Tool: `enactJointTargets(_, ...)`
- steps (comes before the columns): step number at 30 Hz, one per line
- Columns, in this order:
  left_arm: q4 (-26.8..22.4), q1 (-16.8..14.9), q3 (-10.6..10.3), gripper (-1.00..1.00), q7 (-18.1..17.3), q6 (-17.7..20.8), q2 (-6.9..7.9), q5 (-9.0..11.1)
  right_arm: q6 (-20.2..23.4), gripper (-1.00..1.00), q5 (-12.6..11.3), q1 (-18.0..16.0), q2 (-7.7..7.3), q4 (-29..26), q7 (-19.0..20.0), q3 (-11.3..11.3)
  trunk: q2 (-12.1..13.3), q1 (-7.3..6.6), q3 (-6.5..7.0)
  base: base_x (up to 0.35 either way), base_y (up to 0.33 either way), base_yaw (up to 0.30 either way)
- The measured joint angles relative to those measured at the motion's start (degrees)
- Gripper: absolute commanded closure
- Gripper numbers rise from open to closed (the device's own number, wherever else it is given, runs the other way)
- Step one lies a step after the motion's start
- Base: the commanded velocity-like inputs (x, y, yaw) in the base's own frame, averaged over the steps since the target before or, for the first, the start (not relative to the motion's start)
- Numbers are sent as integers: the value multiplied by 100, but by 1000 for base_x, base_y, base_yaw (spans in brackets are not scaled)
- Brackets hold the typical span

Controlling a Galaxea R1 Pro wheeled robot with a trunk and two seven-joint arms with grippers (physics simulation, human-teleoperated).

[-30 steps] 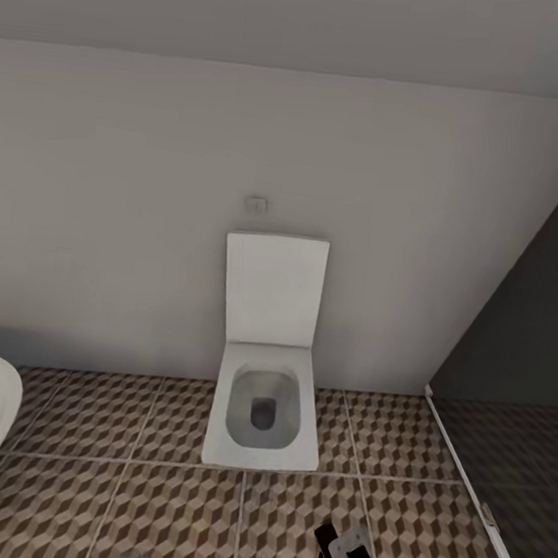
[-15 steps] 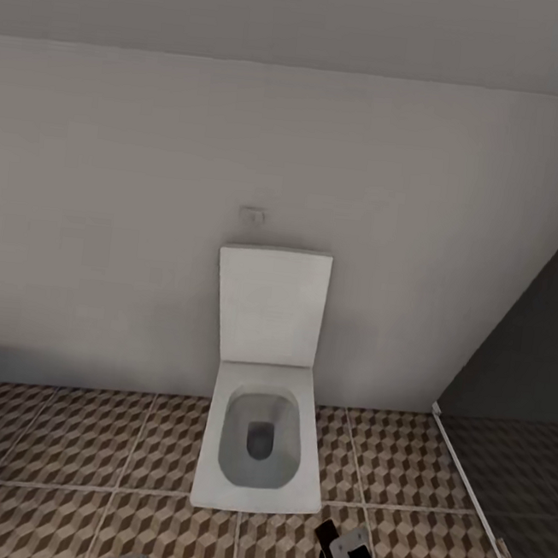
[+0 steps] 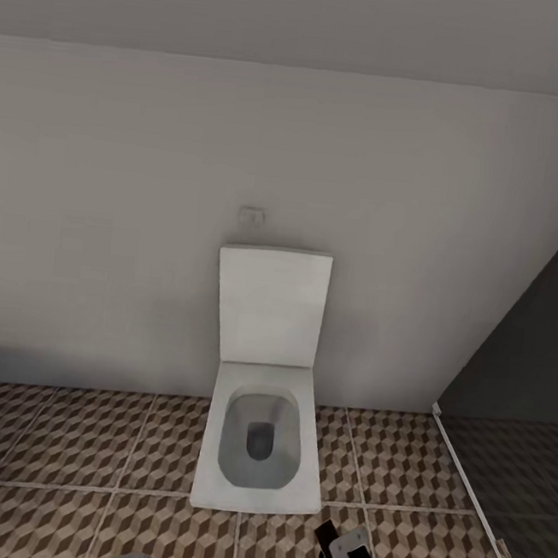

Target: Take the four mousetraps from the cabinet in the bathroom and place them on the bathroom floor. Make sure all four end up on the same floor surface, and ensure that at least two of them are either under or directly next to the same bathroom sink.

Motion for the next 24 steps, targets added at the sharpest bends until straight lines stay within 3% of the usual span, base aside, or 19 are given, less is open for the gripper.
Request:
enactJointTargets(19, -32, 2, 0, 100, 0, 10, -102, 0, 8, 100, 5, 0, 29, -6, 0, 8, 0, 0, 0, 0, 0, 0)
enactJointTargets(22, 13, 0, 0, 100, 32, 16, -174, -1, 193, 100, -15, 0, 61, 9, -6, -5, 0, 0, 0, 0, 0, 0)
enactJointTargets(23, 281, 6, 13, 100, 139, 69, -217, -3, 1525, 100, -46, -31, 65, -6, -30, -767, 0, 0, 0, 0, 0, 0)
enactJointTargets(24, 575, 6, 31, 100, 228, 126, -248, -4, 2019, 100, -19, -93, 44, -16, -32, -1230, 0, 0, 0, 0, 0, 0)
